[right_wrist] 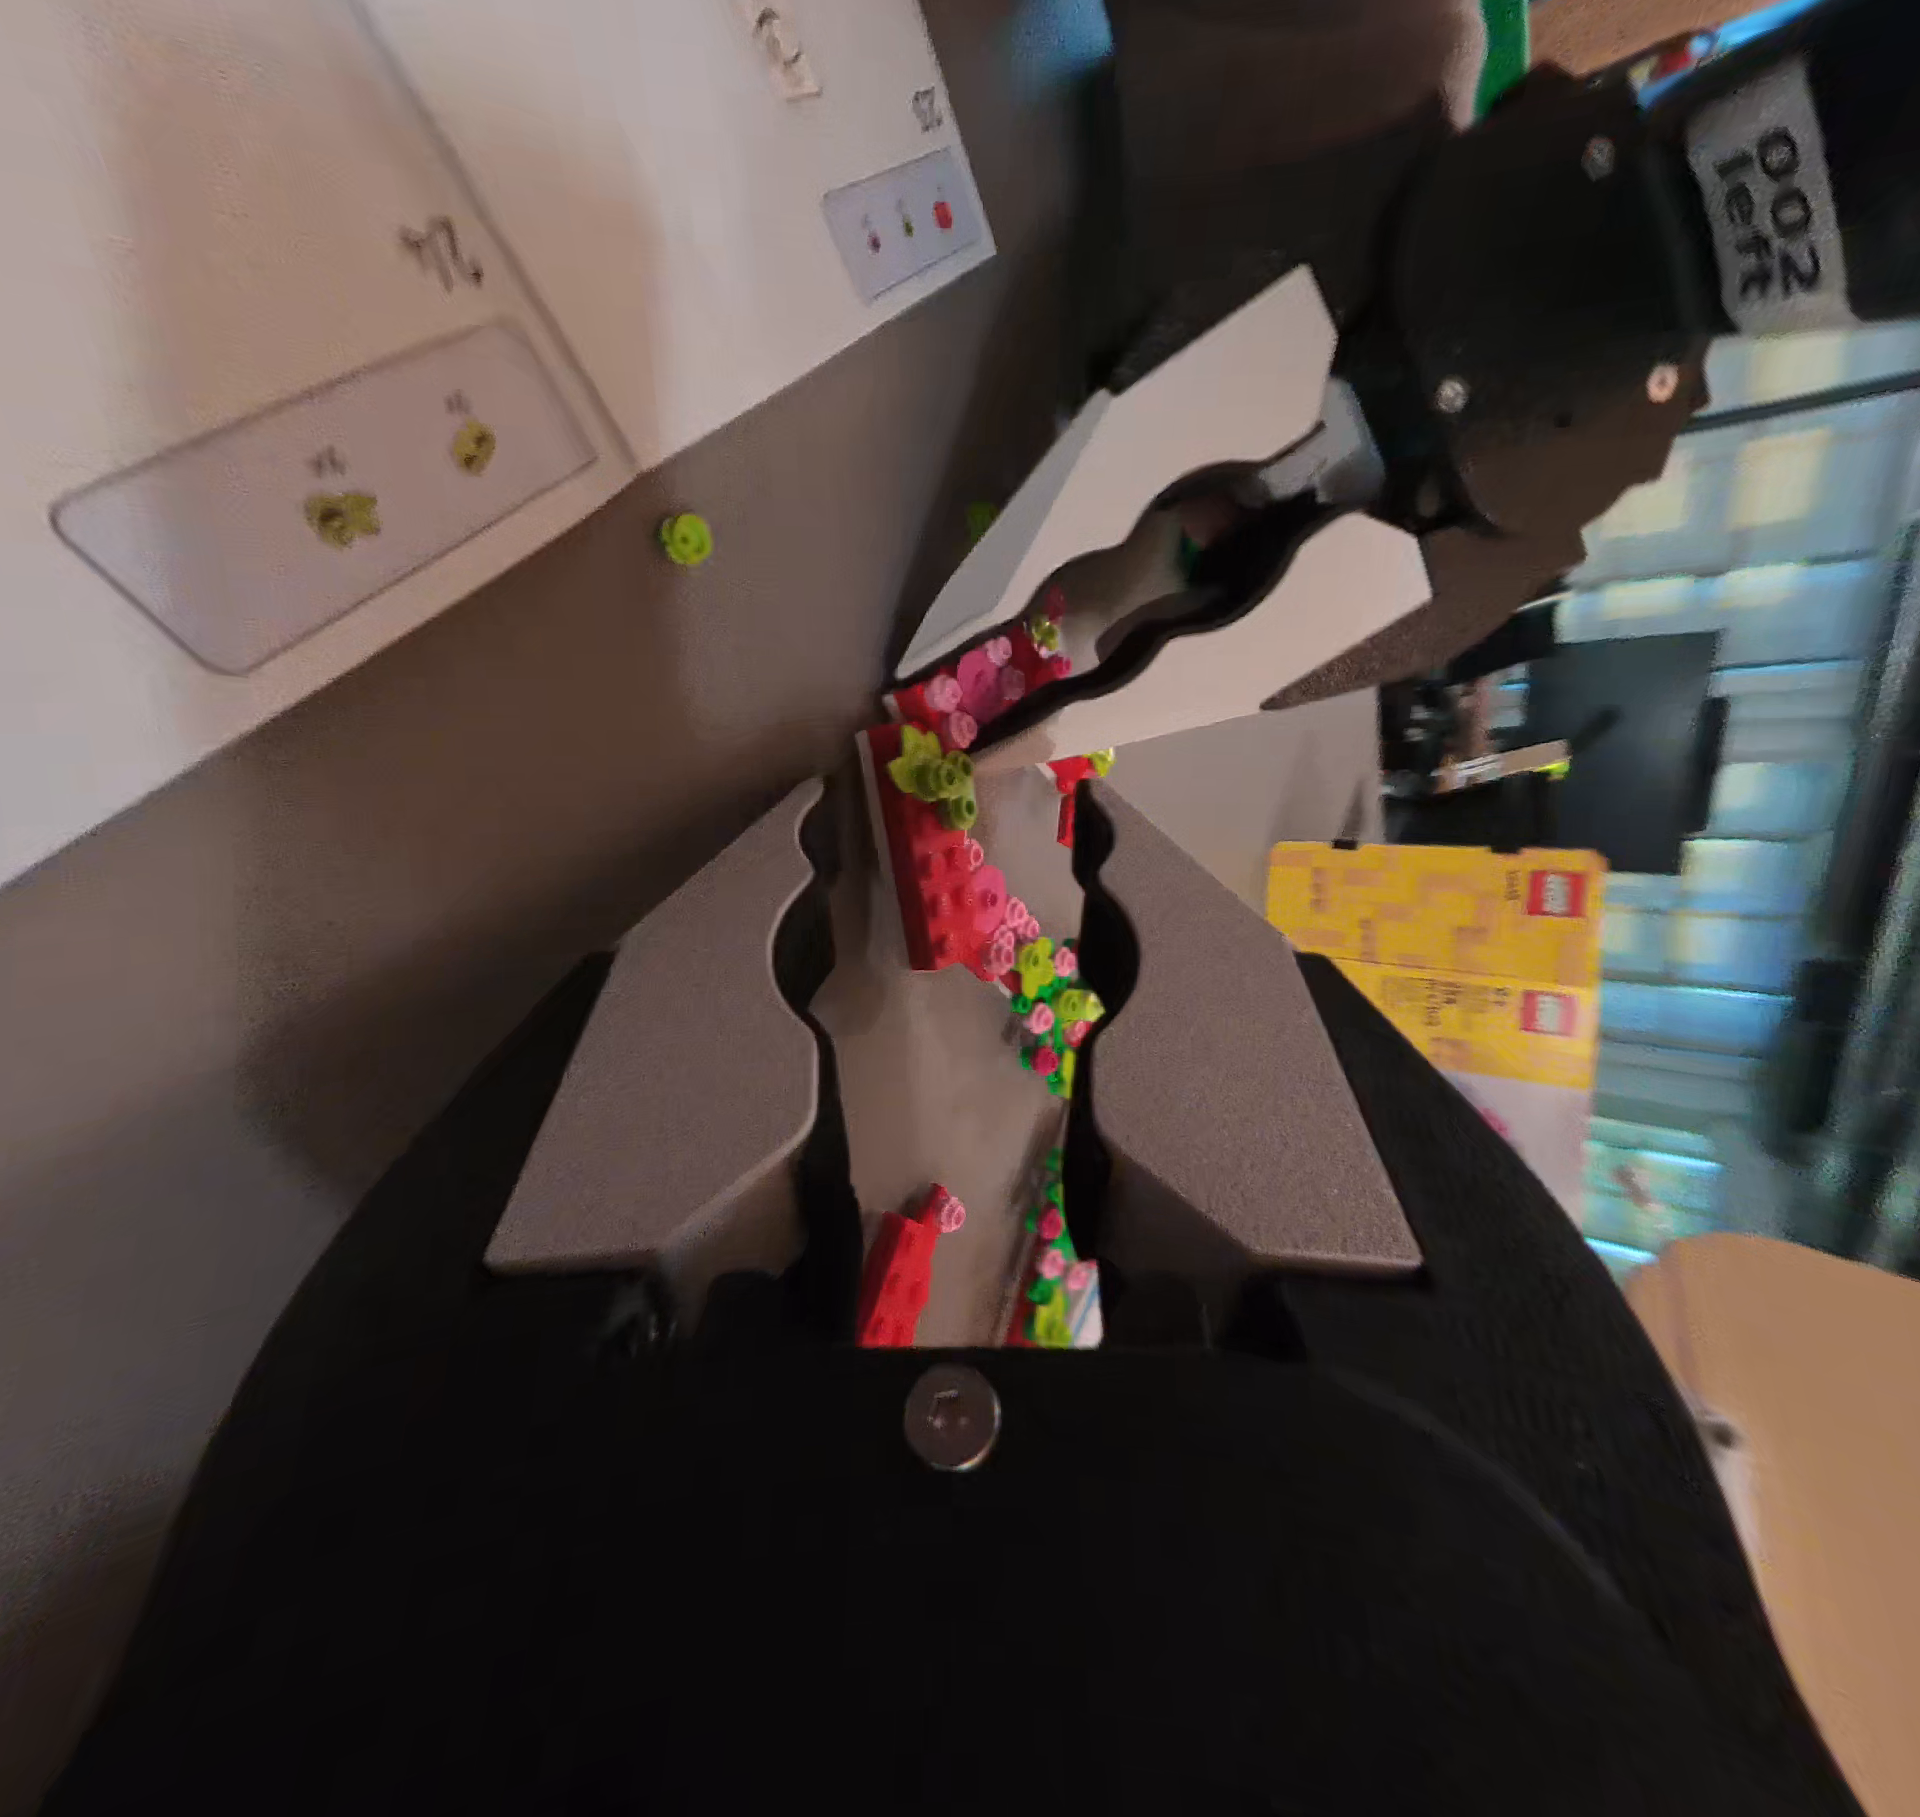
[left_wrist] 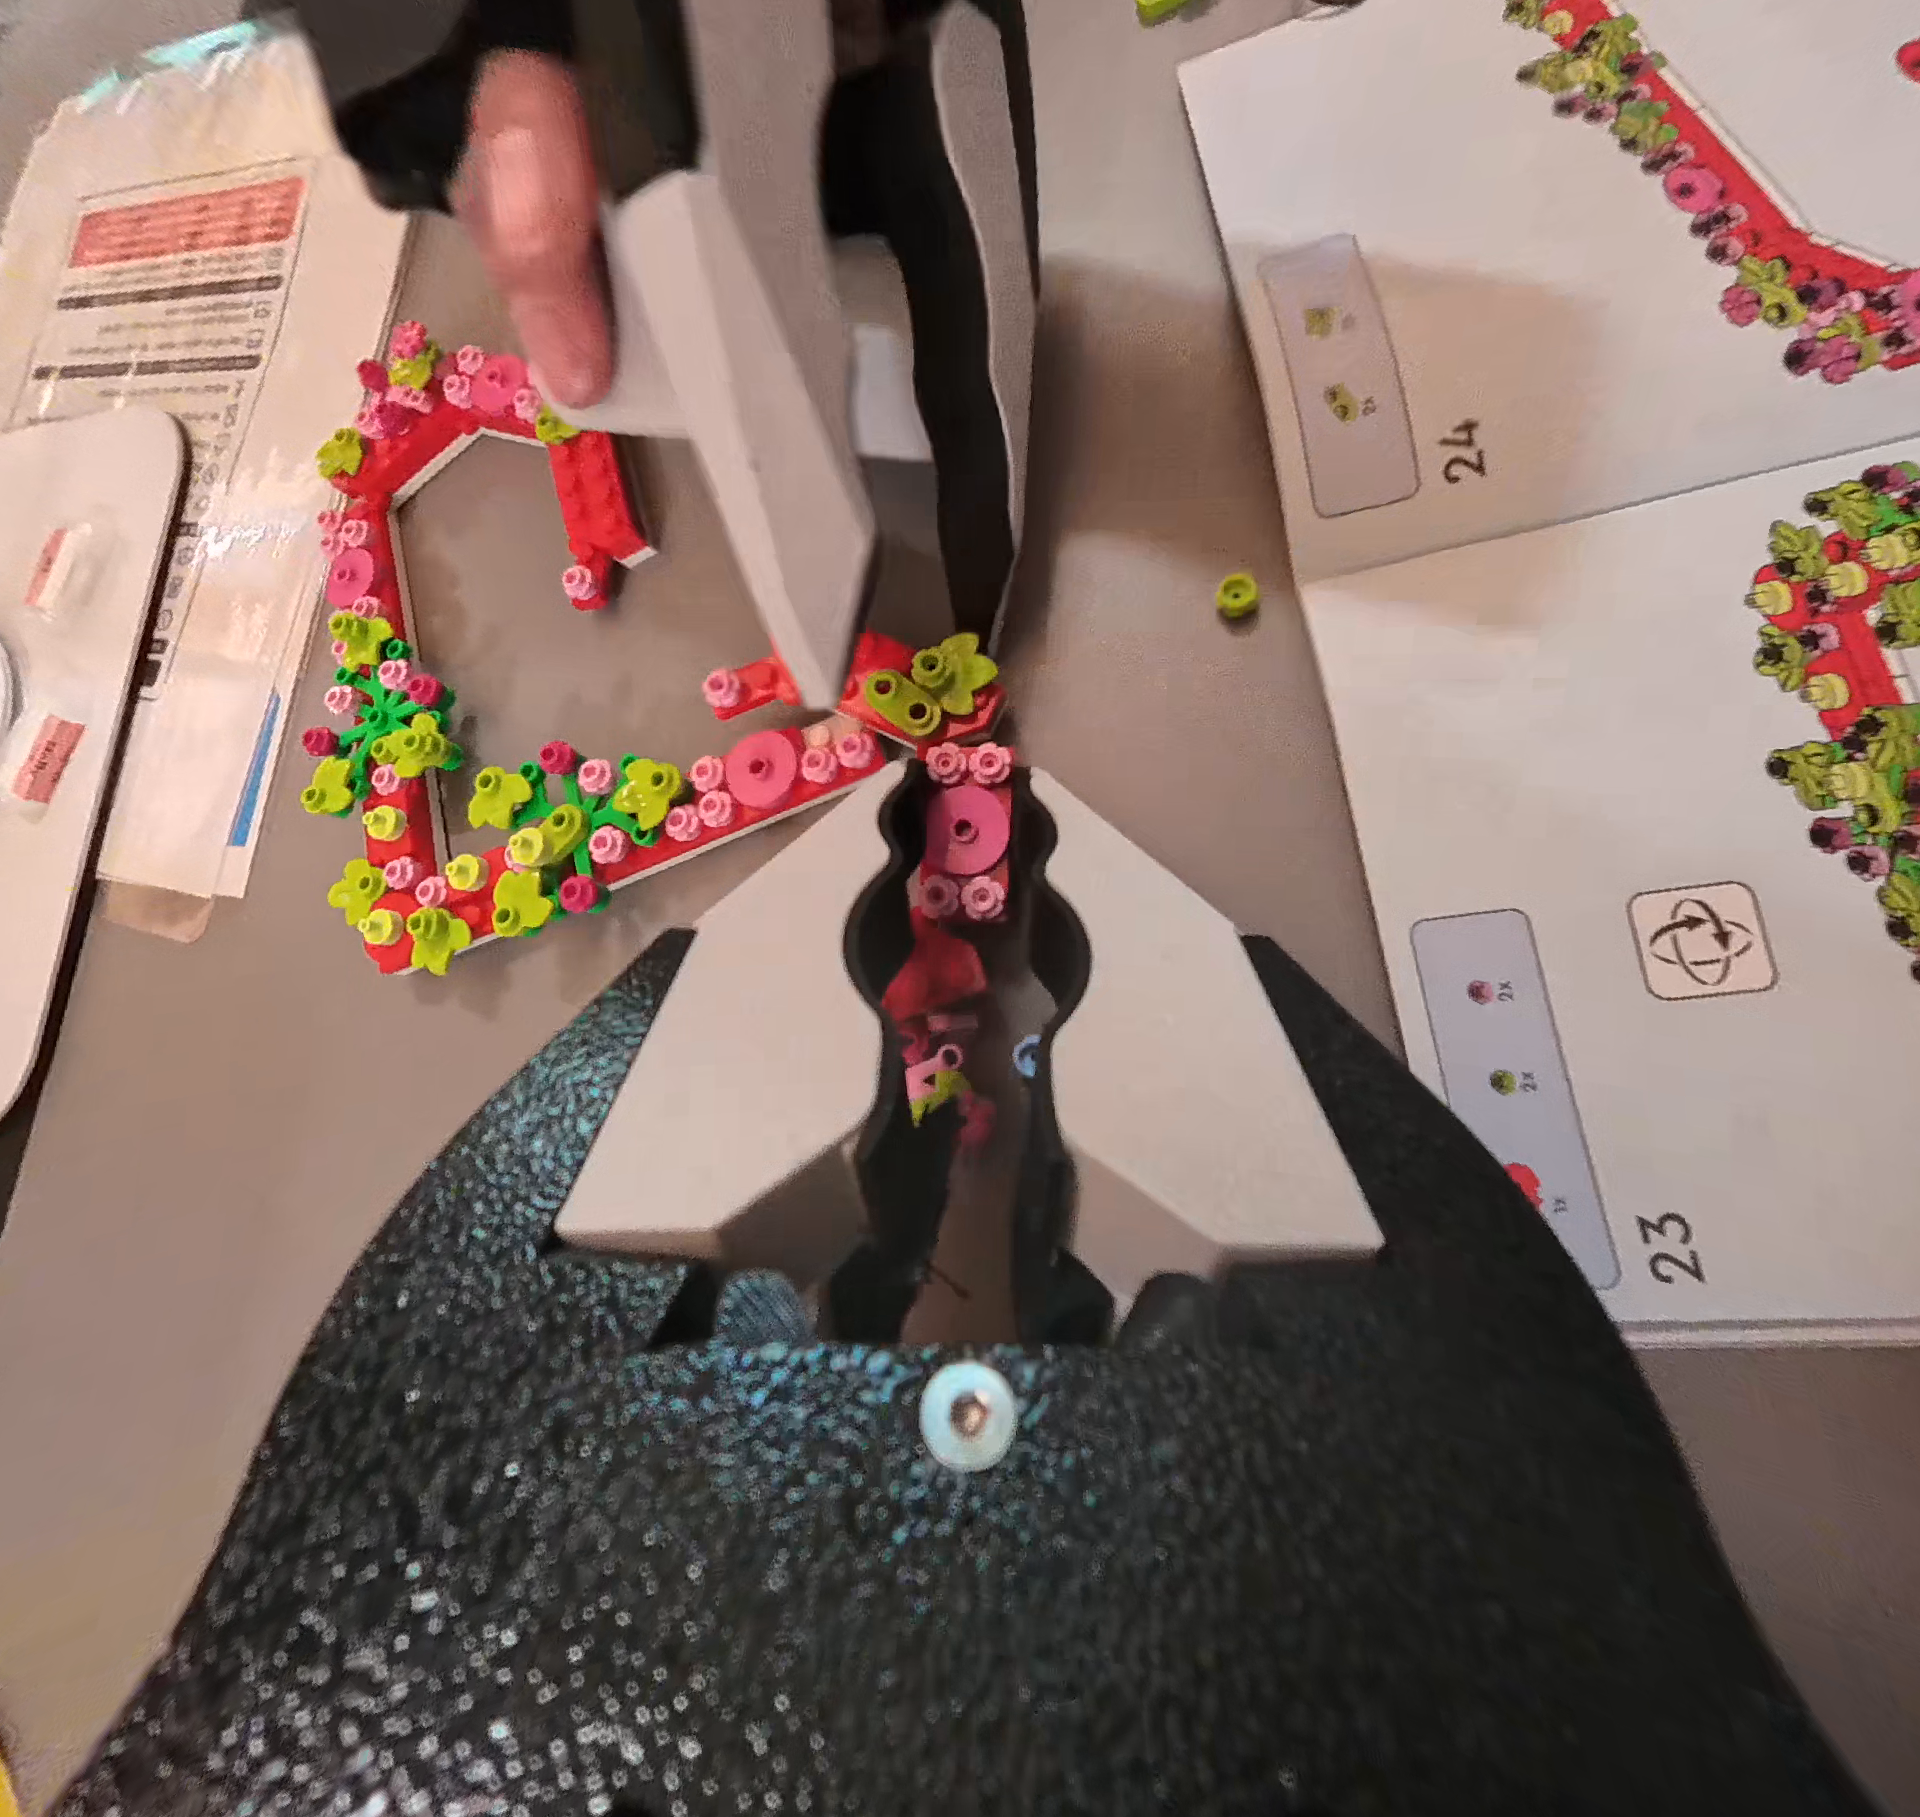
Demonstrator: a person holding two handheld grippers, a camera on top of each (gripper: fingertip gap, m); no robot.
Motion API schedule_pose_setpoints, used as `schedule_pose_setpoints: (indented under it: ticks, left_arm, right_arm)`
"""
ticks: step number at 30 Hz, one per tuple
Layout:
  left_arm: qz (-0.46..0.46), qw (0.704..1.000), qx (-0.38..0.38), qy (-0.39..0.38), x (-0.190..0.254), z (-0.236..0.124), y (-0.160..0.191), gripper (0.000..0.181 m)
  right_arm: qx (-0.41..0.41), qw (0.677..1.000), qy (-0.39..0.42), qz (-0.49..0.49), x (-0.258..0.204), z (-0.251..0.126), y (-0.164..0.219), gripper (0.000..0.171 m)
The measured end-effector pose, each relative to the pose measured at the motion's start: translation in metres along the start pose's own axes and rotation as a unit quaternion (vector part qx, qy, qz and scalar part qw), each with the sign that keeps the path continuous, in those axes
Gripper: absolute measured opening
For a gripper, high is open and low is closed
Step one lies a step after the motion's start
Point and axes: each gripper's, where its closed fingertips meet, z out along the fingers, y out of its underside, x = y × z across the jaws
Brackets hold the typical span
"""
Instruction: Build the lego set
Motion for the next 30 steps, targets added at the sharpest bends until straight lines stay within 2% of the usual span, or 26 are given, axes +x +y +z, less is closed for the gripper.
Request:
schedule_pose_setpoints:
  ticks: [1,7,14,19,30]
  left_arm:
    - [-0.006,1.0,0.007,0.001,-0.001,-0.001,-0.001,0.015]
    - [-0.034,0.999,0.037,0.007,-0.004,-0.01,-0.007,0.015]
    - [-0.042,0.998,0.045,0.014,-0.001,-0.012,-0.009,0.015]
    - [-0.042,0.998,0.045,0.017,0.0,-0.014,-0.009,0.015]
    - [-0.042,0.998,0.045,0.023,0.003,-0.013,-0.006,0.015]
  right_arm:
    - [-0.004,1.0,0.008,-0.021,-0.001,0.001,0.0,0.038]
    - [-0.02,0.995,0.068,-0.067,0.011,0.002,0.003,0.039]
    - [-0.04,0.989,0.093,-0.111,0.01,0.007,0.003,0.028]
    - [-0.044,0.988,0.094,-0.114,0.01,0.007,0.005,0.019]
    - [-0.045,0.989,0.085,-0.116,0.008,0.009,0.006,0.018]
